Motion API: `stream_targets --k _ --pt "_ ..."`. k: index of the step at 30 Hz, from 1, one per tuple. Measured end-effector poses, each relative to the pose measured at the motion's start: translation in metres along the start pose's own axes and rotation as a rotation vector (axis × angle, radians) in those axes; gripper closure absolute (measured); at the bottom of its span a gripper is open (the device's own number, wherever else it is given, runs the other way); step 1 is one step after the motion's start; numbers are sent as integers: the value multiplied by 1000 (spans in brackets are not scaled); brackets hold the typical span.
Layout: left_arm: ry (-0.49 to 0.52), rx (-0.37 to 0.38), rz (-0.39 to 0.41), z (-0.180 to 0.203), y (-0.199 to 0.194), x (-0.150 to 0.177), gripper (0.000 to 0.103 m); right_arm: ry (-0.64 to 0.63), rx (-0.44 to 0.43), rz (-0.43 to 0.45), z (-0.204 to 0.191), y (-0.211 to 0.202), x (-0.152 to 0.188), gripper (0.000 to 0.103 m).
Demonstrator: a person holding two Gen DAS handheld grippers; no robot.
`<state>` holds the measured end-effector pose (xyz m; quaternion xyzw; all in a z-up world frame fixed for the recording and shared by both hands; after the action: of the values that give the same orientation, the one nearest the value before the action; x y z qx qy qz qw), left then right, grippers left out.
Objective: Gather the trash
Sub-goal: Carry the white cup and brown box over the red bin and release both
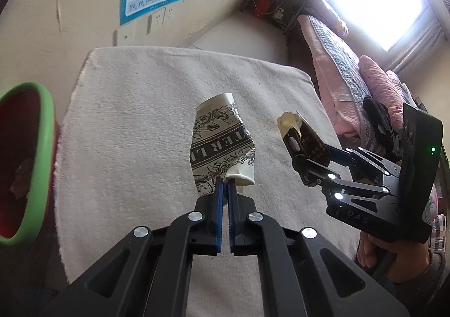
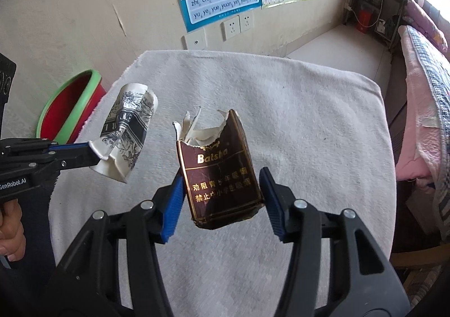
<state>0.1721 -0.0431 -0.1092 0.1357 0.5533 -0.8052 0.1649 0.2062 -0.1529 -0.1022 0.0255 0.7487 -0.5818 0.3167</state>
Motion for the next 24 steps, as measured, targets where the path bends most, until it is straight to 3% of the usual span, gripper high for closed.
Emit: stream_targets --k 15,24 --pt "-19 -42 121 -29 -72 1 103 -53 3 73 -48 -38 -20 52" --pt "-55 -72 177 -63 -108 0 103 -121 -24 103 -101 -44 -43 52"
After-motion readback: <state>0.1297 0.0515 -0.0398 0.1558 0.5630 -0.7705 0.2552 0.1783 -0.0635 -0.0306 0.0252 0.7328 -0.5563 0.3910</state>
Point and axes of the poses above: each gripper's, at about its wrist camera, not at the fingertips, and y roughly the way its jaws point, z to its right, x to its underside, the point moved 10 cm from there along y, roughly the way its jaws point, and after that the axes turned 3 degrees about -z, right-handed, at the moved point
